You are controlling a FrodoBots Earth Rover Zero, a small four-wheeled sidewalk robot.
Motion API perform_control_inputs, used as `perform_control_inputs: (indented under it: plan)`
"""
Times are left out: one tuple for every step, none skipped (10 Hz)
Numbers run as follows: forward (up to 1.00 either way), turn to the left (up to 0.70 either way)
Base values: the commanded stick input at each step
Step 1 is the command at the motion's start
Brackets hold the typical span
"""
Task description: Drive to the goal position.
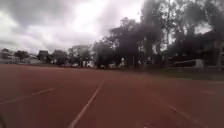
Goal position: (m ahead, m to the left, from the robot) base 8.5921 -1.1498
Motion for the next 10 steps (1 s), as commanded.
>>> perform_control_inputs:
  plan:
    - [0.7, 0.0]
    - [0.7, 0.0]
    - [0.7, 0.0]
    - [0.7, 0.0]
    - [0.7, 0.0]
    - [0.7, 0.0]
    - [0.7, 0.0]
    - [0.7, 0.0]
    - [0.7, 0.0]
    - [0.7, 0.0]
